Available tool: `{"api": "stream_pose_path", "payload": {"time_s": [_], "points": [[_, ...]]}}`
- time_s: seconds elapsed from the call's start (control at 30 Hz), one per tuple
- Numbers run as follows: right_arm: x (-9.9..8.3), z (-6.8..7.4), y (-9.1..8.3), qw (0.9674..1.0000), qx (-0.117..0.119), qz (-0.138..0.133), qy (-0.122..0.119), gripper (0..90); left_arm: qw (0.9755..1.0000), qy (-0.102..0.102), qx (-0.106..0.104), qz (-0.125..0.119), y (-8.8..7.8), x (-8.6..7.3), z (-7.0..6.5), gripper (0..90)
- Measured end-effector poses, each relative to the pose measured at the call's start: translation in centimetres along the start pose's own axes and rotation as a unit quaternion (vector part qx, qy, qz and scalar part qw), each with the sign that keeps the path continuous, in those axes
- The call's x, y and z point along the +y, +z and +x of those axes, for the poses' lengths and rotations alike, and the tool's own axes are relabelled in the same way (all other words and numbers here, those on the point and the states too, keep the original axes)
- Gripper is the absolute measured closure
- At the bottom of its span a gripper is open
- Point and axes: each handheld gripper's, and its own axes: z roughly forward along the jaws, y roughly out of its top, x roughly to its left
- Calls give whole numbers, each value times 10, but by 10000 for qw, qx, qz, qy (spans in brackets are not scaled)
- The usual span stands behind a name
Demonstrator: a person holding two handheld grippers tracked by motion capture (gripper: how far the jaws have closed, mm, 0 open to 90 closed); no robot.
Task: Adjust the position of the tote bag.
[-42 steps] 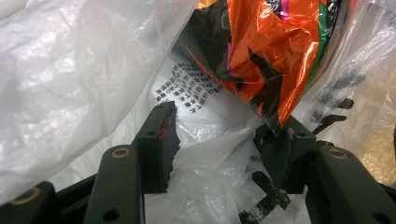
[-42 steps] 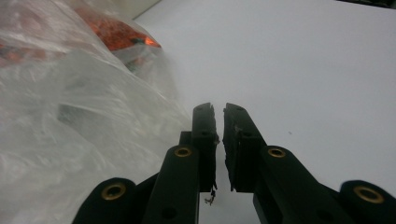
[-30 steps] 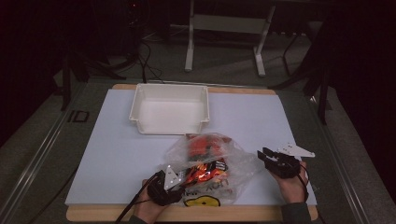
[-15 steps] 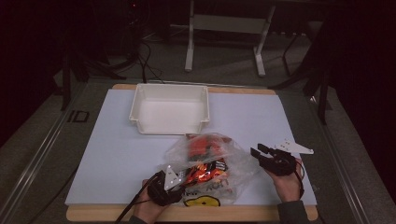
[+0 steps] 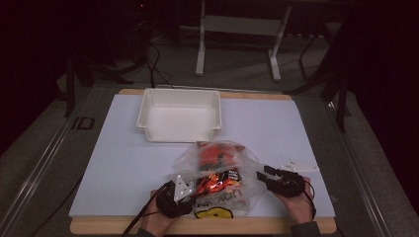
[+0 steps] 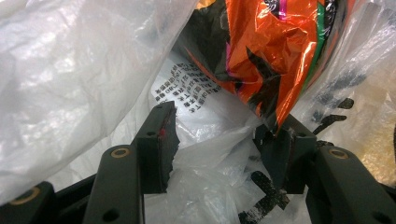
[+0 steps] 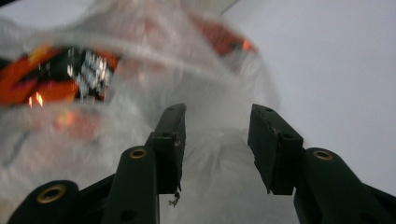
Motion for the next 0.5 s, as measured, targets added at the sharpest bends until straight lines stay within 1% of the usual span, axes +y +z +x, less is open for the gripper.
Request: {"api": "stream_pose_path", "payload": {"time_s": [0.13, 0.23, 0.4, 0.5], "points": [[-11, 2, 5, 9997, 79, 205, -48, 557, 10000, 0, 1, 5, 0, 0, 0, 486], [-15, 4, 7, 9994, 133, 296, -75, 560, 10000, -6, -4, 1, 0, 0, -1, 486], [-22, 4, 11, 9988, 177, 443, -103, 566, 10000, 15, -18, -6, 0, 0, -1, 485], [-26, 5, 15, 9978, 135, 631, -182, 572, 10000, 14, -12, -13, 0, 0, -1, 484]]}}
